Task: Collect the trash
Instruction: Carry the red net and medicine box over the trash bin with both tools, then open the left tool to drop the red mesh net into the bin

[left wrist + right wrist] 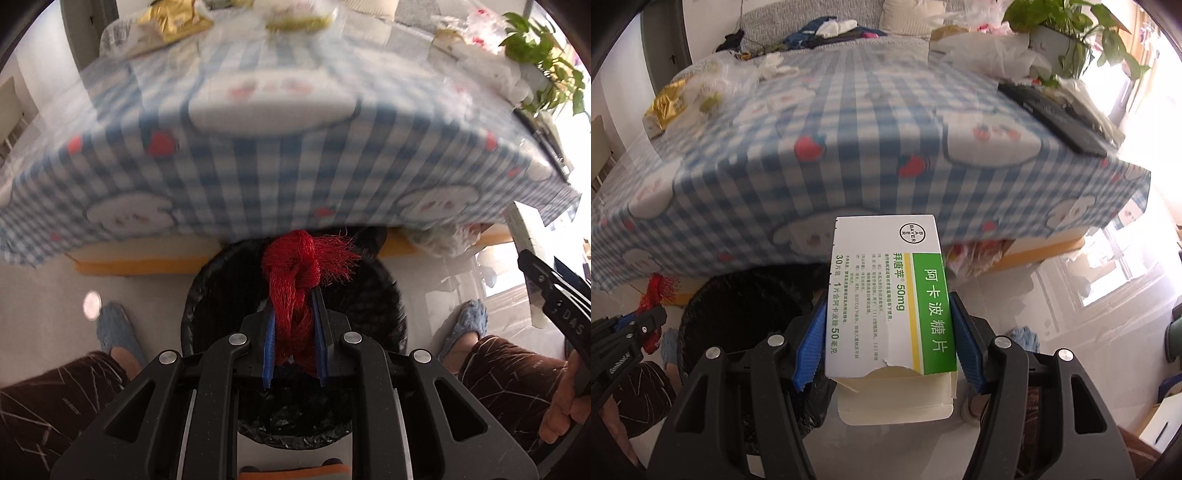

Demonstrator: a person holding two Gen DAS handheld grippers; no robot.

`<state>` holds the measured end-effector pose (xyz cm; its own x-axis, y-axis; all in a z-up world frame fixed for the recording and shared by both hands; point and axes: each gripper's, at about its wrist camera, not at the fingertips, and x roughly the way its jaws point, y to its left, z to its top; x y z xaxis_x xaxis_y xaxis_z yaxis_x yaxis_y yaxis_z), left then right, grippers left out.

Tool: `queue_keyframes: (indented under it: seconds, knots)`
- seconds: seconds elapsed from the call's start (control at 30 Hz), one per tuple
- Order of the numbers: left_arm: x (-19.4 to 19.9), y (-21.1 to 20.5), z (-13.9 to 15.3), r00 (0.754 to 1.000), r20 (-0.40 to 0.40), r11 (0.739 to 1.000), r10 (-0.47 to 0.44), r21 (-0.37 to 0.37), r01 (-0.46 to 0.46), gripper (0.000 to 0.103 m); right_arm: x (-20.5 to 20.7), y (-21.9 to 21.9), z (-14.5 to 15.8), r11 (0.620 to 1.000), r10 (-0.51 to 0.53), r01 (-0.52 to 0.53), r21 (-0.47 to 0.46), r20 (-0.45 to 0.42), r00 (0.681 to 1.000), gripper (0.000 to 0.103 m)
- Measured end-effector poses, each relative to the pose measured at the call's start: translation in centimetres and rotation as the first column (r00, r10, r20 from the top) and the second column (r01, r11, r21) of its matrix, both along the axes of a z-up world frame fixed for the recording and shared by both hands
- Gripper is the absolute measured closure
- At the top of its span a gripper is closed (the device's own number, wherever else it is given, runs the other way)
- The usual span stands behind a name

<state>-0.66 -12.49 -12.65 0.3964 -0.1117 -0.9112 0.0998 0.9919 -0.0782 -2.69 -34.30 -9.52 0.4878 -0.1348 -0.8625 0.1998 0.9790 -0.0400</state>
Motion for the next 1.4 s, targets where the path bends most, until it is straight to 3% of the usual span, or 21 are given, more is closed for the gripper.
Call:
queue_keyframes:
  seconds: [0.23, 0.63, 0.97, 1.17, 1.4]
  knots:
    - [-1.1, 0.2, -2.5, 1.000, -0.017, 1.000, 0.000, -0.027, 0.000, 0.087, -0.5, 0.7, -2.6, 1.000, 0.018, -0.019, -0.018, -0.050, 0.999, 0.044]
    - [-0.3, 0.4, -8.6, 0.996, -0.087, 0.999, 0.029, 0.028, -0.026, 0.087, -0.2, 0.9, -7.0, 1.000, 0.014, -0.015, -0.007, -0.113, 0.994, 0.044]
    - [-0.4, -0.4, -11.5, 0.993, -0.113, 0.999, 0.025, 0.039, -0.021, 0.086, -0.3, 1.4, -6.8, 0.999, 0.009, -0.013, -0.034, -0.111, 0.994, 0.044]
    - [-0.5, -0.1, -10.7, 0.996, -0.089, 0.998, 0.026, 0.059, -0.021, 0.076, -0.3, 1.8, -6.8, 0.999, -0.004, -0.003, -0.051, -0.122, 0.993, 0.044]
    - [-1.0, 1.9, -7.9, 0.998, -0.027, 0.997, 0.050, 0.057, -0.049, 0.042, -0.2, 3.4, -5.1, 0.999, -0.004, -0.001, -0.041, -0.098, 0.995, 0.044]
